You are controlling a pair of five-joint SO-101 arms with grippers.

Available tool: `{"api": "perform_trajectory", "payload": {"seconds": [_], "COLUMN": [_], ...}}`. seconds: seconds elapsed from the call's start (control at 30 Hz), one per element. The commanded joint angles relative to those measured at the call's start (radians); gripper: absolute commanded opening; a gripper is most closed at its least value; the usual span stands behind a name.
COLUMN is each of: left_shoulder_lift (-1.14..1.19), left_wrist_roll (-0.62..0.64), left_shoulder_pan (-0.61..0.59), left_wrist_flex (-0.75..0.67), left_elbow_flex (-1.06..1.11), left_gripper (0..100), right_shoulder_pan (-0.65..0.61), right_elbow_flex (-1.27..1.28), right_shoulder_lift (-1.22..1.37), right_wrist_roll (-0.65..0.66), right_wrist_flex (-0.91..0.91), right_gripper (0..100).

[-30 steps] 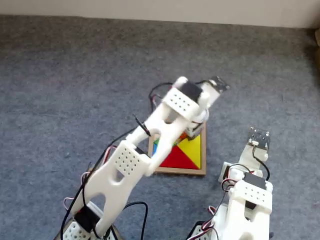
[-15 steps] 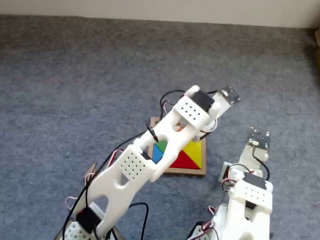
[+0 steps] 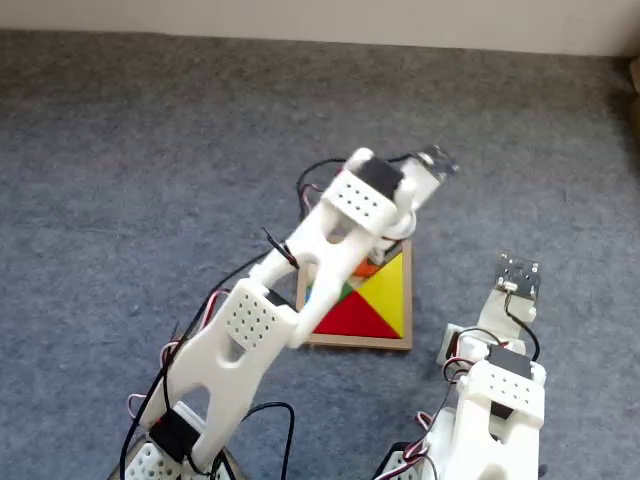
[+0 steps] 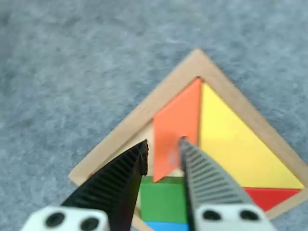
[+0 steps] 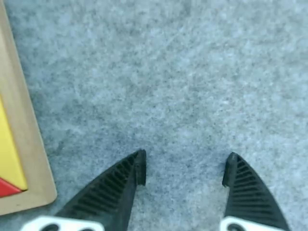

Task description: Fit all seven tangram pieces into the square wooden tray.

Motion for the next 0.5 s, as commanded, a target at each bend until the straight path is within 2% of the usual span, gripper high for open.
{"api": "perform_trajectory", "payload": {"seconds": [0.0, 0.37, 0.47], "left_shoulder_lift": [-0.064, -0.062, -0.061], "left_wrist_roll": [0.063, 0.068, 0.068], "left_shoulder_pan": [-0.035, -0.031, -0.030], "left_wrist_flex": [0.008, -0.003, -0.046], "left_elbow_flex": [-0.007, 0.116, 0.163], "left_gripper": [22, 22, 22], "right_shoulder_pan": [0.007, 0.007, 0.007], "right_elbow_flex": [0.001, 0.001, 0.001], "right_shoulder_lift": [-0.016, -0.016, -0.016], "right_wrist_roll": [0.008, 0.008, 0.008], "right_wrist_flex": [-0.015, -0.015, -0.015], "right_gripper": [25.9, 25.9, 25.9]}}
